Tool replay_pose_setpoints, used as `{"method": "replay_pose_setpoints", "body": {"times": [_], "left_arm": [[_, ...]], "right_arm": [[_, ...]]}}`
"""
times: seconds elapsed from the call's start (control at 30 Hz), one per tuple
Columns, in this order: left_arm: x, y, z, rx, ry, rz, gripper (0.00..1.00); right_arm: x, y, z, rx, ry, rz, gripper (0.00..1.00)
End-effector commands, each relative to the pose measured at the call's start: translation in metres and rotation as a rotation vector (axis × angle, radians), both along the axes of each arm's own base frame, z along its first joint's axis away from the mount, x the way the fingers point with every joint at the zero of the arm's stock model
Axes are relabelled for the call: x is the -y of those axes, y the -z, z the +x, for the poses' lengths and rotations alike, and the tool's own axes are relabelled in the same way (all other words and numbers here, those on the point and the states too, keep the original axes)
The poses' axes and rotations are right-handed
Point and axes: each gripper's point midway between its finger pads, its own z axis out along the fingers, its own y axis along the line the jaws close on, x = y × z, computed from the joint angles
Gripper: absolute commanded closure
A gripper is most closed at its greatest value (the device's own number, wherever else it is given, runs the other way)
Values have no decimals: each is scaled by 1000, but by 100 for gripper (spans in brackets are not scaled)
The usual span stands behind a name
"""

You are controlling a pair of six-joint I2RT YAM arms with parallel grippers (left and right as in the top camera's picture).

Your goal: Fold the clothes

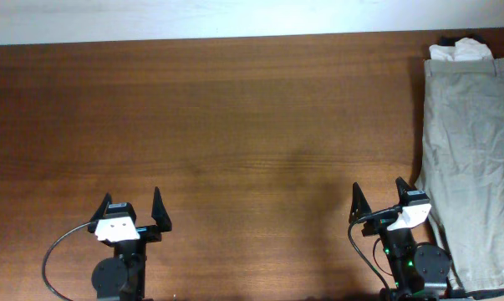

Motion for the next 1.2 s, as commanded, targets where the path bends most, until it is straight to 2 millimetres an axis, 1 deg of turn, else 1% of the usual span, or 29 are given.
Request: {"method": "replay_pose_setpoints", "body": {"times": [0.0,0.93,0.97,1.0,1.03,1.07,1.1,1.13,1.17], "left_arm": [[-1,1,0,-2,-6,16,1],[-1,1,0,-1,-6,16,1],[-1,1,0,-2,-6,16,1],[-1,1,0,-2,-6,16,1],[-1,1,0,-2,-6,16,1],[-1,1,0,-2,-6,16,1],[-1,1,0,-2,-6,16,1],[-1,1,0,-2,-6,16,1],[-1,1,0,-2,-6,16,1]], "right_arm": [[2,2,0,-2,10,-7,1],[2,2,0,-2,10,-7,1],[2,-1,0,11,9,-8,1],[-10,-3,-2,18,-64,-4,1],[-36,-1,-9,10,-218,5,1],[-64,-2,-22,7,-398,31,1],[-86,-4,-38,4,-552,54,2],[-100,-7,-50,10,-661,61,1],[-106,-14,-57,33,-716,72,1]]}}
